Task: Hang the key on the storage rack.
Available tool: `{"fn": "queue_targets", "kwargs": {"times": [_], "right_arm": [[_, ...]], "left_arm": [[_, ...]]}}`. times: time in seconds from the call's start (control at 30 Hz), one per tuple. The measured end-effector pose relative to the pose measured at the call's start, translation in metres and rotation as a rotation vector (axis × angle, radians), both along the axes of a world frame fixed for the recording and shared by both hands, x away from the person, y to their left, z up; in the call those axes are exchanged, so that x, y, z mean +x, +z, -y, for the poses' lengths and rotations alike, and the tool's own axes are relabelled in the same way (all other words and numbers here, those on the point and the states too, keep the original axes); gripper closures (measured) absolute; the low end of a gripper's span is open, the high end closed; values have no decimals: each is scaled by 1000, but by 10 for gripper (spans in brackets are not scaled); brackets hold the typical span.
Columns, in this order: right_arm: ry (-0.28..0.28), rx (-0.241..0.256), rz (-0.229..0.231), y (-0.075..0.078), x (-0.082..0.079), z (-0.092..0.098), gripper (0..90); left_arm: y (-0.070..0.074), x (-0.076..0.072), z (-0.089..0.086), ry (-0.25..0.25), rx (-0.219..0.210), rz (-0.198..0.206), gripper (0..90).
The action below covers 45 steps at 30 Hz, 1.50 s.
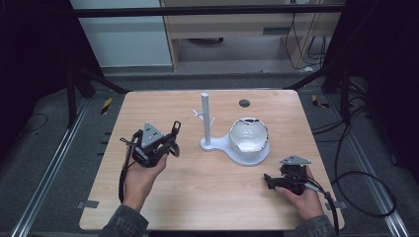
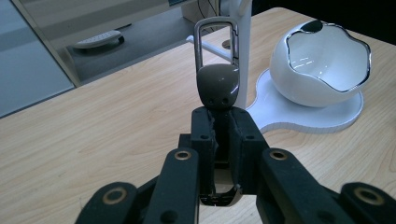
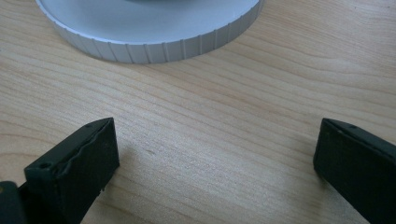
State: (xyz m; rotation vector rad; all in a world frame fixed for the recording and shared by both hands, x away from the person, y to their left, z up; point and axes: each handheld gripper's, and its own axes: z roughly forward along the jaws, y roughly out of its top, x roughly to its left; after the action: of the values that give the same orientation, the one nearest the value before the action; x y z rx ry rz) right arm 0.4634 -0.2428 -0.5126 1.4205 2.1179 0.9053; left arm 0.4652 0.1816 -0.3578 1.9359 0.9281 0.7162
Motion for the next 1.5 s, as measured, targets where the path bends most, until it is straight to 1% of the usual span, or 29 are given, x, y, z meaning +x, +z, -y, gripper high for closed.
{"fn": "queue_targets", "kwargs": {"times": [0.03, 0.07, 0.13, 0.23, 0.33, 0.43, 0.5, 0.57, 0.73, 0.77, 0.93, 1.0, 1.1, 1.17, 1.27, 1.37, 1.4, 1.5], "right_arm": [[0, -1, 1, 0, 0, 0, 6], [0, -1, 1, 0, 0, 0, 6], [0, -2, 3, 0, 0, 0, 8], [0, -6, 8, 0, 0, 1, 13], [-2, -6, 9, 0, -1, 1, 18], [-3, -6, 10, 0, -1, 1, 20], [-3, -6, 10, 0, -1, 1, 20], [-3, -6, 10, 0, -1, 1, 19], [-6, -3, 7, 0, -1, 1, 19], [-7, 0, 5, 0, -1, 0, 19], [-7, -4, 8, 0, -1, 1, 19], [-7, -4, 8, 0, -1, 1, 19], [-14, -2, 7, 0, -2, 0, 19], [-26, -7, 12, 0, -2, -1, 20], [-26, -6, 12, 0, -3, -1, 19], [-27, -5, 9, 0, -3, -2, 16], [-28, -6, 10, 0, -3, -2, 14], [-32, -8, 9, 0, -2, -3, 10]], "left_arm": [[0, 1, 2, 0, -3, 0, 811], [1, 1, 3, -4, 8, -2, 811], [1, 2, 6, -5, 11, -6, 812], [3, 3, 8, -3, 0, -3, 812], [4, 4, 11, -4, -28, 0, 812], [6, 7, 12, -14, -22, 2, 812], [7, 8, 13, -16, -26, 3, 812], [8, 9, 13, -16, -40, 1, 813], [9, 12, 13, -20, -42, -5, 812], [9, 13, 13, -20, -40, -5, 812], [10, 12, 19, -23, -60, 6, 813], [11, 12, 21, -31, -51, 6, 812], [11, 13, 25, -35, -63, 6, 812], [12, 15, 28, -43, -57, 3, 812], [12, 18, 31, -50, -49, 3, 812], [10, 22, 35, -49, -55, -4, 811], [9, 23, 36, -51, -44, -8, 811], [8, 26, 39, -45, -37, -6, 811]]}}
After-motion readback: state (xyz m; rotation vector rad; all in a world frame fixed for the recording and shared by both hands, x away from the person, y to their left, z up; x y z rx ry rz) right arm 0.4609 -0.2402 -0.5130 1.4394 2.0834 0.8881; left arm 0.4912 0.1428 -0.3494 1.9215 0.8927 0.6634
